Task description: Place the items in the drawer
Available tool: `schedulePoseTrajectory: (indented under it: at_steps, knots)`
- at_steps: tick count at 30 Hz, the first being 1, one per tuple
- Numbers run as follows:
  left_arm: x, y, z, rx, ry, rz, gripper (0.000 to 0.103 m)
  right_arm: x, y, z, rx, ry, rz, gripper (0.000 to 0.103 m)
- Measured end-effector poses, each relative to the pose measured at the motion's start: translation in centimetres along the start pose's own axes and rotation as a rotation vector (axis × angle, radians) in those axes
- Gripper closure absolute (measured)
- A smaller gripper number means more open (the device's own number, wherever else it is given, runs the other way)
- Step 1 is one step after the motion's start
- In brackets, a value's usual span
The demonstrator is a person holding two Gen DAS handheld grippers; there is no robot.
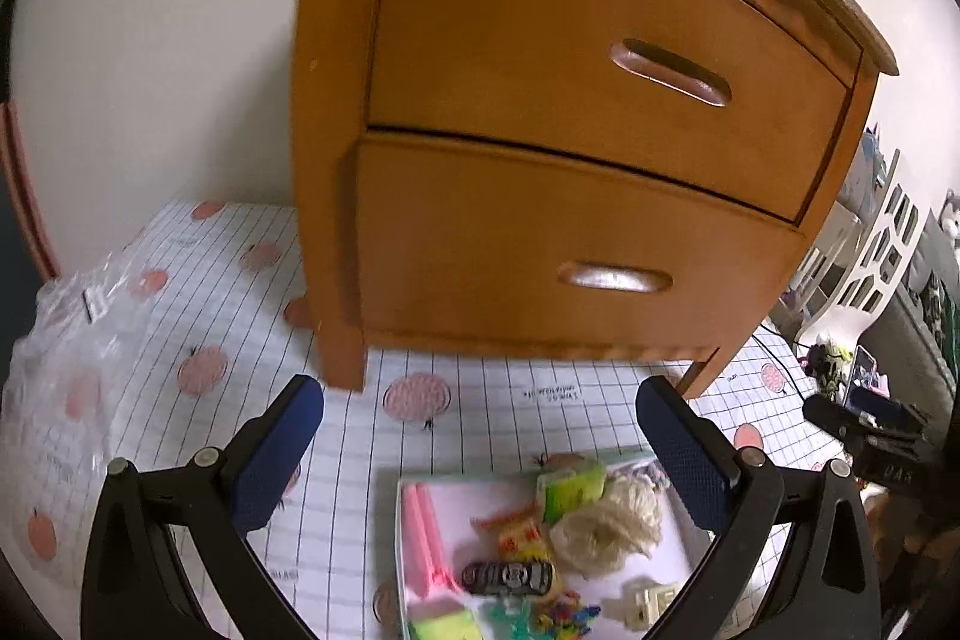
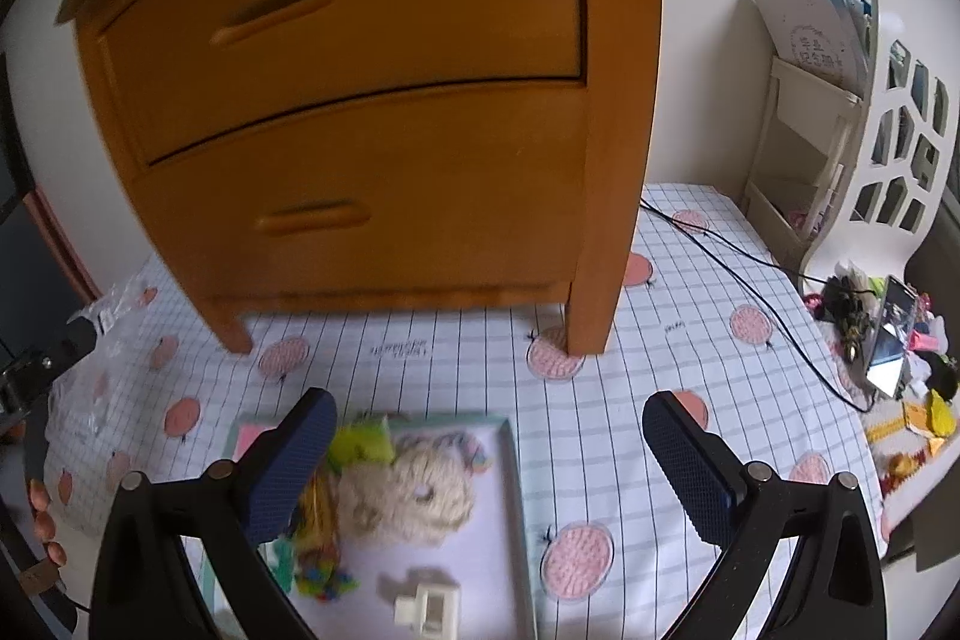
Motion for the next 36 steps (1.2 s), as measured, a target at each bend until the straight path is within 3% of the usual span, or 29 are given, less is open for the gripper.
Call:
schedulePoseTrajectory:
  at_steps: [6, 12, 18, 25, 36]
  knots:
    - [3.9, 2.0, -1.6, 0.033, -0.023, 0.033, 0.0, 4.7, -1.4, -1.3, 0.031, -0.013, 0.005, 0.0]
    - [7.2, 4.5, -3.4, -0.055, 0.003, 0.088, 0.0, 9.0, -2.4, -2.3, 0.054, -0.046, 0.05, 0.0]
    - [9.5, 4.7, -4.1, -0.121, -0.001, 0.057, 0.0, 12.2, -3.4, -4.0, 0.098, -0.048, 0.061, 0.0]
    - [10.5, 4.8, -4.7, -0.15, 0.01, 0.023, 0.0, 14.0, -3.3, -5.3, 0.136, -0.041, 0.103, 0.0]
    - [11.4, 5.6, -6.1, -0.173, 0.035, 0.022, 0.0, 13.9, -2.5, -6.1, 0.151, -0.024, 0.14, 0.0]
Point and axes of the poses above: each gripper's, at about its wrist camera, not at the fingertips, and z roughly against the way its jaws point, y to its left, x to its top, the point moved 4 cm from there along -z, roughly the way its jaws point, and after that the axes turned 14 degrees about y, right-handed, at the moved point
